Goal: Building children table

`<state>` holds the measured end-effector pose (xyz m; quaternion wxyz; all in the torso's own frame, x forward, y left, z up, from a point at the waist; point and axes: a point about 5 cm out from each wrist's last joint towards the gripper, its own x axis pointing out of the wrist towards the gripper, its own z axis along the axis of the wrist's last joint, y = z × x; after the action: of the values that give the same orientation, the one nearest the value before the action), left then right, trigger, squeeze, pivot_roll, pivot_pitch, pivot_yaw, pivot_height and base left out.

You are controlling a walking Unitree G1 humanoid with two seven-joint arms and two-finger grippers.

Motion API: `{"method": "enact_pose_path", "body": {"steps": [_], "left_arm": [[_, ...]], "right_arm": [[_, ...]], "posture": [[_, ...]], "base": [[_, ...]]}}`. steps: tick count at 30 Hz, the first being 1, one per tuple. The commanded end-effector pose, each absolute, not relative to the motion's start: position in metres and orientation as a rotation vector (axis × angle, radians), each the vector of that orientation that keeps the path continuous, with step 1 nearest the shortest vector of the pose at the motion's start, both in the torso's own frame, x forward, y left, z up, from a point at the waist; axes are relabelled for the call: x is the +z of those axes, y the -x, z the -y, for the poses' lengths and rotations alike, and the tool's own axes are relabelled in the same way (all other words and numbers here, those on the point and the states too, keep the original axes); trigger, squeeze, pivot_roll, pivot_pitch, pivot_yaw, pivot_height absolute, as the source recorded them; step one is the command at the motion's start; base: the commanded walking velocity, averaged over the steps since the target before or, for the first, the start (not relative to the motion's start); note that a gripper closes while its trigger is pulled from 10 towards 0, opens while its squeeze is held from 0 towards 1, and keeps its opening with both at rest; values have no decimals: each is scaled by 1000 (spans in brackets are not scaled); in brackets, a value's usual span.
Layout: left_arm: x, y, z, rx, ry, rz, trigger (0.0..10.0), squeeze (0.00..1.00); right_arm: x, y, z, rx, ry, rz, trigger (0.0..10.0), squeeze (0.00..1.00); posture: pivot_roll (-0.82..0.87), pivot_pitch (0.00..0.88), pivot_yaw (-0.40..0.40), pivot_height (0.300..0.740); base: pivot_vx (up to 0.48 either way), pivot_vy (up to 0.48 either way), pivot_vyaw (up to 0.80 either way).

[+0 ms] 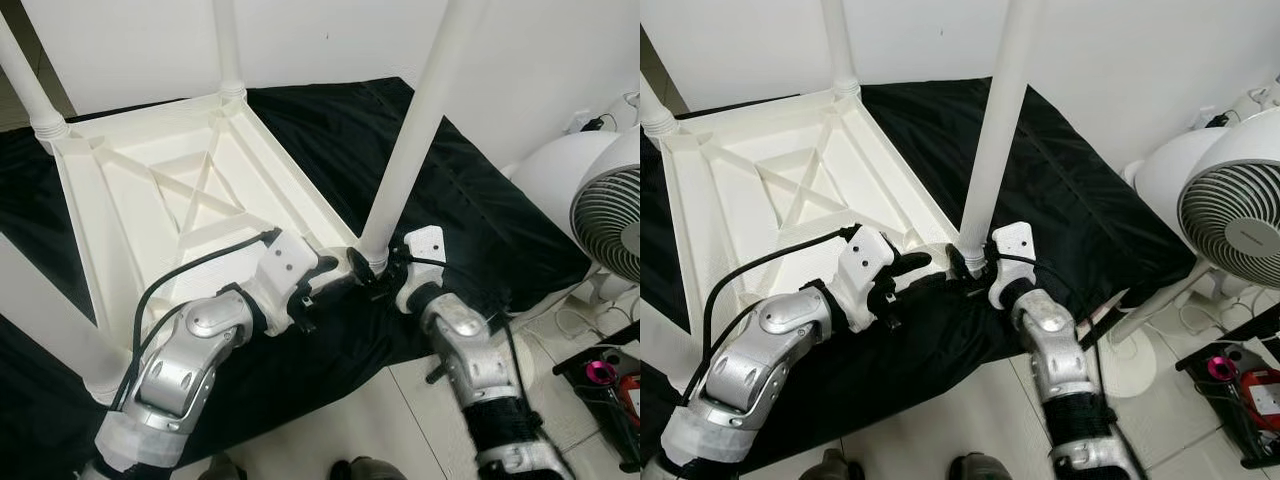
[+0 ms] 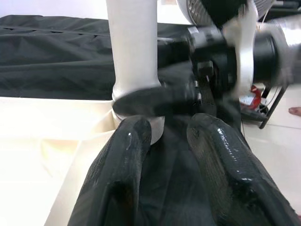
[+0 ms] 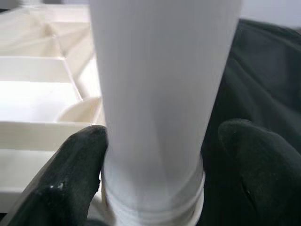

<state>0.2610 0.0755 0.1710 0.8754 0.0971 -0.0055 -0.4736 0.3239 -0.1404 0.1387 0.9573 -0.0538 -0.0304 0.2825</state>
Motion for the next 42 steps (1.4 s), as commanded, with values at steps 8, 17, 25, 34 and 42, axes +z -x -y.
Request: {"method": "enact_pose_path", "body": {"steps": [8, 17, 25, 34, 42], "left_arm": [[178, -262, -70, -975, -163, 37, 10000, 0], [177, -263, -71, -976, -172, 35, 10000, 0], [176, -264, -70, -970, -168, 33, 10000, 0], [173, -275, -78, -872, -165, 38, 10000, 0], [157, -273, -85, -822, -203, 5, 10000, 0]], "right_arm": [[147, -340, 134, 724, 145, 81, 10000, 0], [144, -348, 133, 840, 210, 41, 0, 0], [136, -346, 142, 828, 202, 19, 0, 0], [131, -341, 140, 740, 106, 43, 10000, 0], [133, -332, 137, 513, 38, 89, 10000, 0]], "posture": [[-97, 47, -17, 740], [-95, 52, -20, 740], [-100, 51, -14, 740], [-97, 53, -11, 740], [-89, 56, -19, 740]], "base": [[0, 0, 0], [0, 0, 0], [0, 0, 0], [0, 0, 0], [0, 0, 0]]}}
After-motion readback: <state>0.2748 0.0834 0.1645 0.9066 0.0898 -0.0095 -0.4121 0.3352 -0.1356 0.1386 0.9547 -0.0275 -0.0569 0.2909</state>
